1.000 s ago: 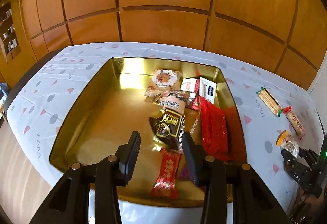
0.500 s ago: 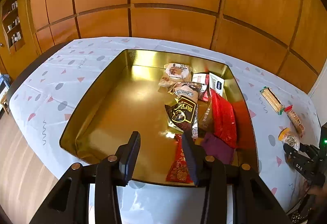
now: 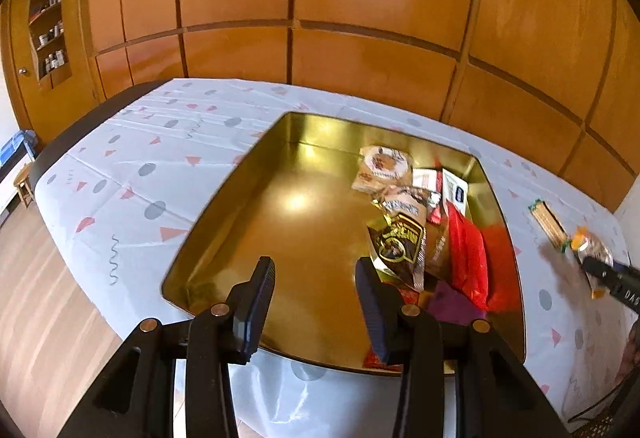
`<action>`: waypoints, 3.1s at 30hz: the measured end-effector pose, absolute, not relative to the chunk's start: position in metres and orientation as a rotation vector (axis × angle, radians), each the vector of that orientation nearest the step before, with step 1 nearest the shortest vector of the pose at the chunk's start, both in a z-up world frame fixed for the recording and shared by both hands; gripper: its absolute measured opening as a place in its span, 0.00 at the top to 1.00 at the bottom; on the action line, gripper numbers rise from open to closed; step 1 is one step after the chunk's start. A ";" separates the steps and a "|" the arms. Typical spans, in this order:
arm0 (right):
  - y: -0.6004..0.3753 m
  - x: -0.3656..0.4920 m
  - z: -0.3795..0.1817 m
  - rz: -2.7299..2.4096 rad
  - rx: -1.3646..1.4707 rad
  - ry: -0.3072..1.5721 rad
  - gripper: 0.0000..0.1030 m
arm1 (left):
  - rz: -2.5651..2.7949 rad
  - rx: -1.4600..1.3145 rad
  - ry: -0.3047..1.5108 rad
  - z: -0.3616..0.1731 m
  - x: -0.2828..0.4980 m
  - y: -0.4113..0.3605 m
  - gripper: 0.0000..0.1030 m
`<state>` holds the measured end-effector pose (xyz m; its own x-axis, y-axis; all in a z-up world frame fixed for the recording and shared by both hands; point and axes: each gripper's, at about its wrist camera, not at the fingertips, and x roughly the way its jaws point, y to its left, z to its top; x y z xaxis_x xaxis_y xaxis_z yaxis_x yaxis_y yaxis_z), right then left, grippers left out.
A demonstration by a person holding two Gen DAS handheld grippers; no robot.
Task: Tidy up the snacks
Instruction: 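Carry the clear cracker pouch into the tin and open the right tool, then reach the left tool to the green-edged cracker packet and grasp it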
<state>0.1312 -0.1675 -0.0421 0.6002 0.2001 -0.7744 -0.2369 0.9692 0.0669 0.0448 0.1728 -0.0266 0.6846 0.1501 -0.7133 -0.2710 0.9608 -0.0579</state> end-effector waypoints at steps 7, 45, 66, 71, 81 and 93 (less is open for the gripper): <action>-0.068 0.137 -0.001 0.518 -0.090 0.834 0.59 | 0.299 -0.193 0.726 -0.013 0.042 0.199 0.59; -0.001 0.105 -0.019 0.608 -0.156 0.838 0.60 | 0.260 -0.146 0.759 -0.026 0.045 0.175 0.59; -0.129 0.119 -0.013 0.356 -0.236 0.812 0.43 | 0.138 -0.047 0.775 -0.025 0.040 0.122 0.59; -0.160 0.125 -0.011 0.292 -0.258 0.808 0.41 | 0.112 -0.016 0.778 -0.023 0.042 0.107 0.59; -0.240 0.164 -0.012 0.141 -0.297 0.801 0.36 | 0.079 0.036 0.784 -0.018 0.048 0.081 0.59; -0.318 0.205 -0.038 -0.027 -0.091 0.948 0.34 | 0.001 0.116 0.813 -0.019 0.059 0.037 0.59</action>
<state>0.2051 -0.3184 -0.0383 0.5830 -0.0633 -0.8100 -0.0166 0.9958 -0.0897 0.0592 0.0367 -0.0195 0.6879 0.0456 -0.7244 0.0437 0.9936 0.1041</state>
